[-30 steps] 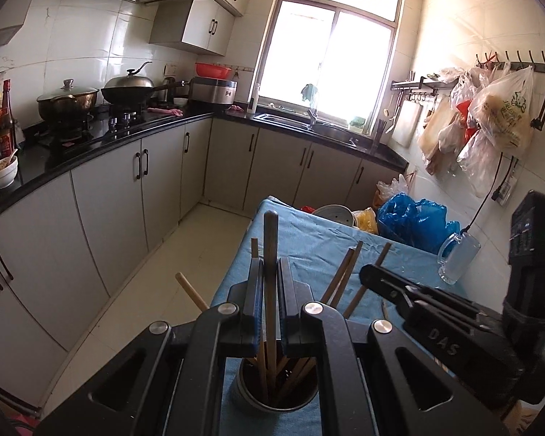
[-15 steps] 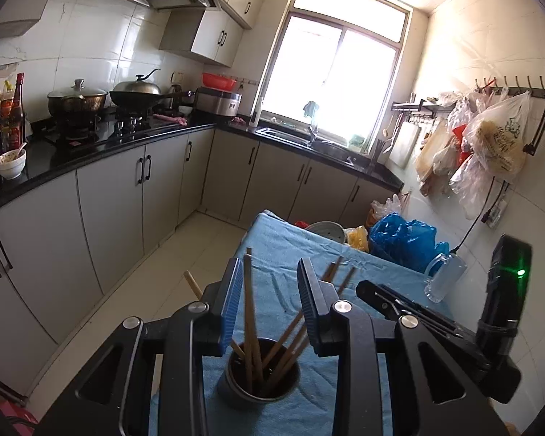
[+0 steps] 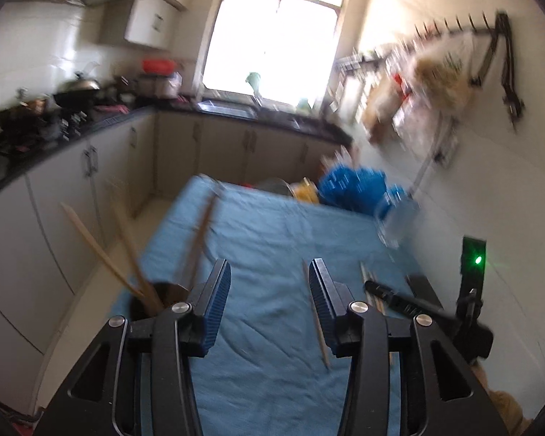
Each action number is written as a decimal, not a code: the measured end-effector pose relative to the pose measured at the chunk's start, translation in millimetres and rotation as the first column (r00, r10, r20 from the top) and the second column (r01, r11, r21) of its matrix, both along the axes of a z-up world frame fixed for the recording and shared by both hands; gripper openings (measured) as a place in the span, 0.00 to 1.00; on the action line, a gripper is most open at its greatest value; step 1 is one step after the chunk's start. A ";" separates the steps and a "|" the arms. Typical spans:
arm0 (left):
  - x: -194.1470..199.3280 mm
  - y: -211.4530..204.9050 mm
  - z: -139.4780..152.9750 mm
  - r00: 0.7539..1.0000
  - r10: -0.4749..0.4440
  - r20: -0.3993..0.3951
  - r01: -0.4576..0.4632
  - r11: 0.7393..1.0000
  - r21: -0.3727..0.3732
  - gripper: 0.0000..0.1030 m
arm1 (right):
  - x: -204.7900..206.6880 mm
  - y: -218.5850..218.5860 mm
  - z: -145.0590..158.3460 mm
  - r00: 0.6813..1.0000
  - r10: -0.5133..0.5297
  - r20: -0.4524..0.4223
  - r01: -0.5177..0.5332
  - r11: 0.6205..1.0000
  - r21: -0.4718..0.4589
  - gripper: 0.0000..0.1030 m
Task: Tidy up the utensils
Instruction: 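Open both tools and move them back over the remaining chopsticks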
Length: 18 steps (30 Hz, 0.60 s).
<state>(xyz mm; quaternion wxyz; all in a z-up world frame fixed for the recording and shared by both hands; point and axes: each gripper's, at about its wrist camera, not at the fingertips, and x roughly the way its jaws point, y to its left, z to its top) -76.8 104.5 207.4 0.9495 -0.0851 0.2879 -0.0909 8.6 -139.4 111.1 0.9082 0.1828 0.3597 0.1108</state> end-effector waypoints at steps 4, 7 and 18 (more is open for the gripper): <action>27.6 -38.6 -33.7 0.991 -0.050 -0.121 0.056 0.998 0.043 0.42 | -10.4 -48.2 -15.9 0.997 -0.071 -0.037 0.071 0.997 -0.008 0.39; 46.1 -66.4 -66.2 0.975 -0.071 -0.209 0.092 0.992 0.089 0.42 | -17.7 -75.6 -29.3 0.992 -0.107 -0.068 0.105 0.994 -0.021 0.39; 102.0 -129.4 -167.7 0.892 -0.054 -0.450 0.162 0.965 0.204 0.42 | -11.2 -94.3 -61.2 0.989 -0.054 -0.139 0.044 0.997 -0.068 0.32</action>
